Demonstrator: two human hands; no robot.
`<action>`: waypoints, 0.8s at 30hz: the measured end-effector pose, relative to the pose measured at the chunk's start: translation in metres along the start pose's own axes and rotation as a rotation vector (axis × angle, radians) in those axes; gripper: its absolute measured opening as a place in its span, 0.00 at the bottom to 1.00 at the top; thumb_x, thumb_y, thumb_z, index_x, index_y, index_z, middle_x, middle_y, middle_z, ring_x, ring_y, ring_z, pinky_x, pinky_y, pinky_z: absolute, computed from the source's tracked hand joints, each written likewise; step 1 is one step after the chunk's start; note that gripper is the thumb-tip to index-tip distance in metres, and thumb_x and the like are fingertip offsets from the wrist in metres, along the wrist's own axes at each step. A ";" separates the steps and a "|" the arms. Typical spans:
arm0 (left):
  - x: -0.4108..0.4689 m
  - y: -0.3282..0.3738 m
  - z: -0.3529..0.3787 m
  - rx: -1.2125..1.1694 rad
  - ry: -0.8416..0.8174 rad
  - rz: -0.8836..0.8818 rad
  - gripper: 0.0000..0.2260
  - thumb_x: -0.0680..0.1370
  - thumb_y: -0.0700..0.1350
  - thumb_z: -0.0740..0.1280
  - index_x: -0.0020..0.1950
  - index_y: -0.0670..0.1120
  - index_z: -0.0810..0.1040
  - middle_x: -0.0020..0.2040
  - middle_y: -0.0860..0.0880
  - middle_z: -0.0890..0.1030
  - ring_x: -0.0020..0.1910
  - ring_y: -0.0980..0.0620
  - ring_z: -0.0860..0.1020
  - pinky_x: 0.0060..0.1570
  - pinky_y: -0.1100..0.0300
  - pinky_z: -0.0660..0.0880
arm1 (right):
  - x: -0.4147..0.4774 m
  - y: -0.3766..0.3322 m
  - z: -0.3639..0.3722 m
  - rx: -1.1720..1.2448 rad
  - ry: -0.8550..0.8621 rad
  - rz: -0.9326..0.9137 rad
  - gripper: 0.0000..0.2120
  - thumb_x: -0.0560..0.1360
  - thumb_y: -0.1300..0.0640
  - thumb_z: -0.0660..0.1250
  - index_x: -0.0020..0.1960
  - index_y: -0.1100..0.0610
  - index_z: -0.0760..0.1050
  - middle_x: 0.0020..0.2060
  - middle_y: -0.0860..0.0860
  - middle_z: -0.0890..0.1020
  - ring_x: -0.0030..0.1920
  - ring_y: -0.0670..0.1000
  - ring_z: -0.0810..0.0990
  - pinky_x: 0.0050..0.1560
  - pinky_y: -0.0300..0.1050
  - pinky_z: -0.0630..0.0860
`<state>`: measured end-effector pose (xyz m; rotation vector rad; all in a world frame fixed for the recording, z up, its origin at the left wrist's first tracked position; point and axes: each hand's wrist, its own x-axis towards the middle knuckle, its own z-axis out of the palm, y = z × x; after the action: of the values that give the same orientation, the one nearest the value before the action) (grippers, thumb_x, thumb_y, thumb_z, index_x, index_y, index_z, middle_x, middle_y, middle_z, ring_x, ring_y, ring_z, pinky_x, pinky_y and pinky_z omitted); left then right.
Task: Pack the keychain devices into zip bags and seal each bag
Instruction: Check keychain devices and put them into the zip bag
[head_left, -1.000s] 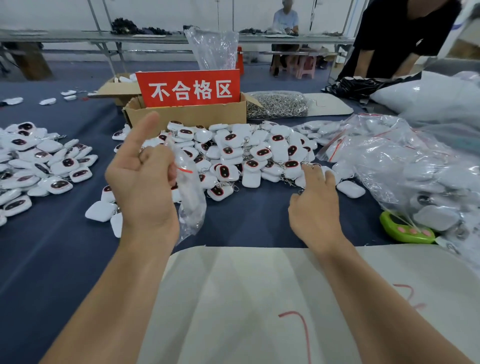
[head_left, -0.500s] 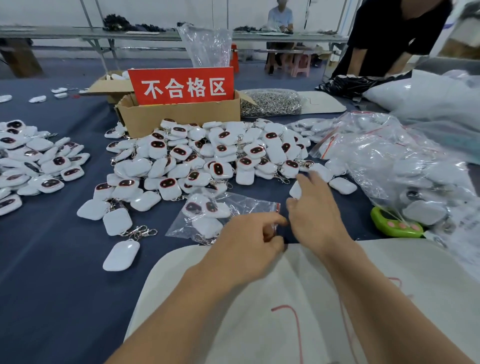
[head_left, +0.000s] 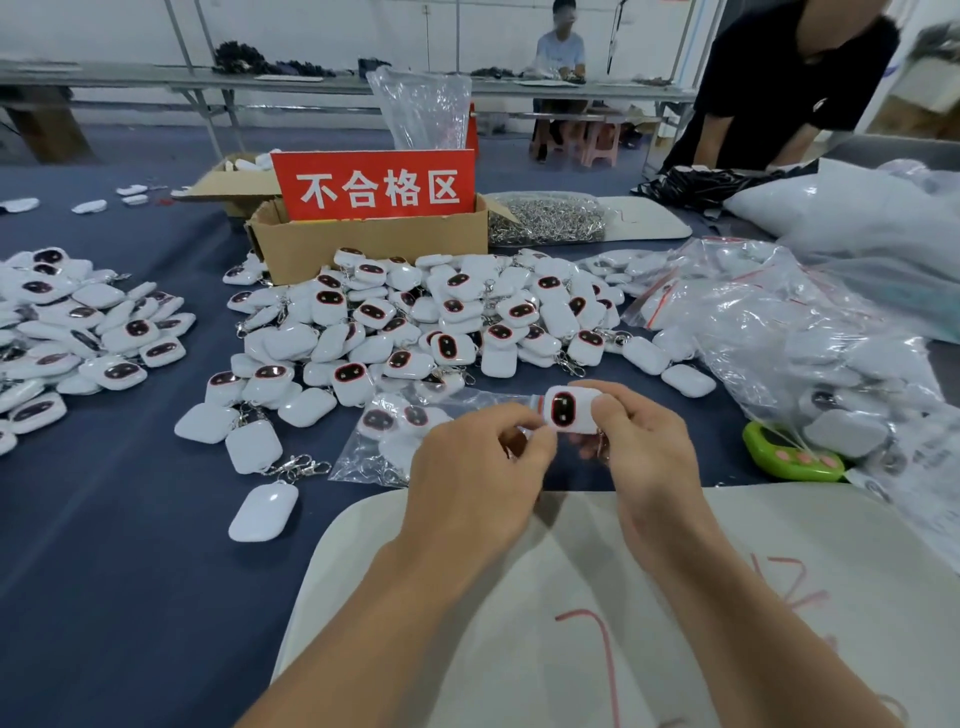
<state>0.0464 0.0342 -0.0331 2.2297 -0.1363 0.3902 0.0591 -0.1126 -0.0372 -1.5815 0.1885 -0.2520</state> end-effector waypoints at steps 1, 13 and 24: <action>-0.001 0.000 -0.001 -0.071 -0.032 -0.015 0.08 0.74 0.60 0.66 0.52 0.67 0.80 0.39 0.64 0.83 0.42 0.60 0.81 0.45 0.61 0.77 | 0.001 -0.002 -0.001 0.091 -0.053 0.048 0.16 0.81 0.65 0.62 0.48 0.53 0.87 0.42 0.54 0.88 0.40 0.49 0.84 0.41 0.42 0.80; 0.013 -0.006 -0.006 -0.556 0.037 -0.208 0.09 0.75 0.45 0.72 0.45 0.60 0.88 0.41 0.58 0.87 0.42 0.59 0.84 0.42 0.67 0.78 | -0.004 -0.008 0.004 0.104 -0.416 0.114 0.09 0.80 0.63 0.66 0.46 0.61 0.85 0.36 0.57 0.84 0.33 0.55 0.80 0.34 0.48 0.78; 0.013 -0.001 -0.003 -0.604 0.020 -0.215 0.10 0.69 0.51 0.73 0.48 0.62 0.87 0.39 0.53 0.86 0.37 0.57 0.81 0.45 0.53 0.82 | -0.004 -0.010 0.010 0.057 -0.277 0.053 0.06 0.78 0.57 0.70 0.48 0.55 0.86 0.37 0.60 0.83 0.35 0.55 0.72 0.37 0.47 0.74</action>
<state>0.0579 0.0373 -0.0277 1.6238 0.0011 0.2151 0.0576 -0.1015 -0.0271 -1.5346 0.0074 0.0047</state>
